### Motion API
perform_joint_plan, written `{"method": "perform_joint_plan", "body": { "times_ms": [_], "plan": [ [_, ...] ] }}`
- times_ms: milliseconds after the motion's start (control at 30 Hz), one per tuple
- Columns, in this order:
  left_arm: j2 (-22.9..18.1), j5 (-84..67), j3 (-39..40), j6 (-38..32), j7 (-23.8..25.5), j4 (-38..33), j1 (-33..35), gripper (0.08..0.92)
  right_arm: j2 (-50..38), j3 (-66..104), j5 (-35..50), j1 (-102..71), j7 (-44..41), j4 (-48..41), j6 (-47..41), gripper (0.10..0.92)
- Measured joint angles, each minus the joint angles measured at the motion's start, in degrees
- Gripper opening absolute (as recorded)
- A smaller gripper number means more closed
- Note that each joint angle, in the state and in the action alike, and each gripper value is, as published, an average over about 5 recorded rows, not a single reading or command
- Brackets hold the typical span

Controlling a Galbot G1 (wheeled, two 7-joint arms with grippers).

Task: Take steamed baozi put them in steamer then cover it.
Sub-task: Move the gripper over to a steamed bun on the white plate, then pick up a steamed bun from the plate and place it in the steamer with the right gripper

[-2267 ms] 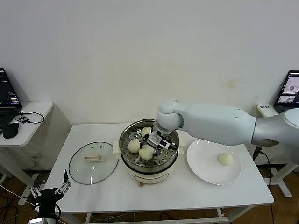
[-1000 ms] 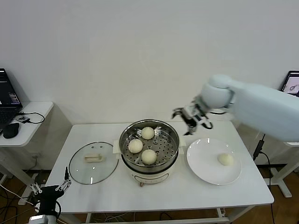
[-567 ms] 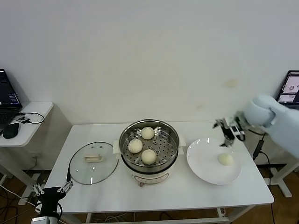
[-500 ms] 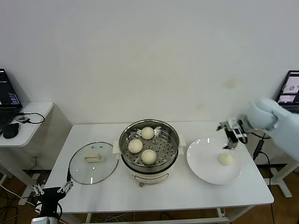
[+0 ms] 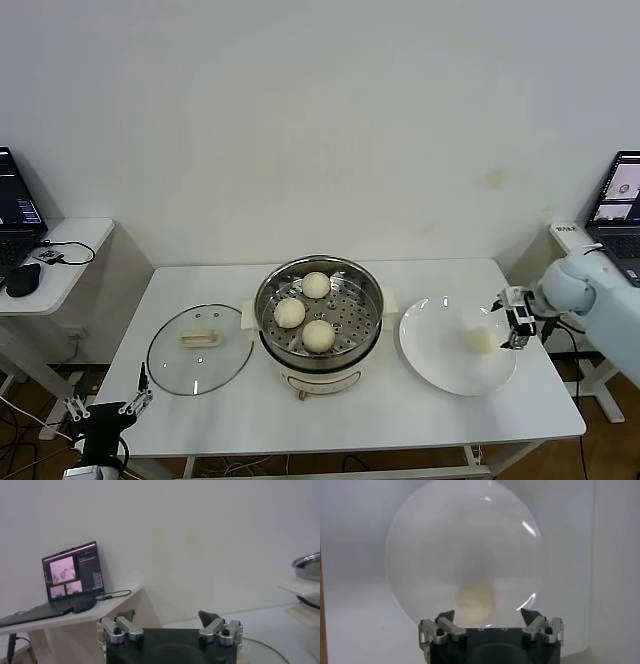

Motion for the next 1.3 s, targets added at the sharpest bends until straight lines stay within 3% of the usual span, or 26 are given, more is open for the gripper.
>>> {"method": "perform_joint_plan", "body": {
  "times_ms": [367, 833, 1300],
  "plan": [
    [0.1, -0.1, -0.1, 0.0, 0.0, 0.2, -0.1, 0.823, 5.0, 2.5, -3.3, -3.1, 0.9, -6.1, 0.9, 0.799],
    [0.0, -0.1, 0.0, 0.0, 0.0, 0.2, -0.3, 0.823, 7.4, 3.1, -4.4, -3.1, 0.7, -9.1, 1.1, 0.602],
    [0.0, -0.2, 0.3, 0.0, -0.1, 0.2, -0.9, 0.823, 3.9, -5.4, 2.4, 7.8, -1.4, -2.7, -1.9, 0.603]
  ]
}}
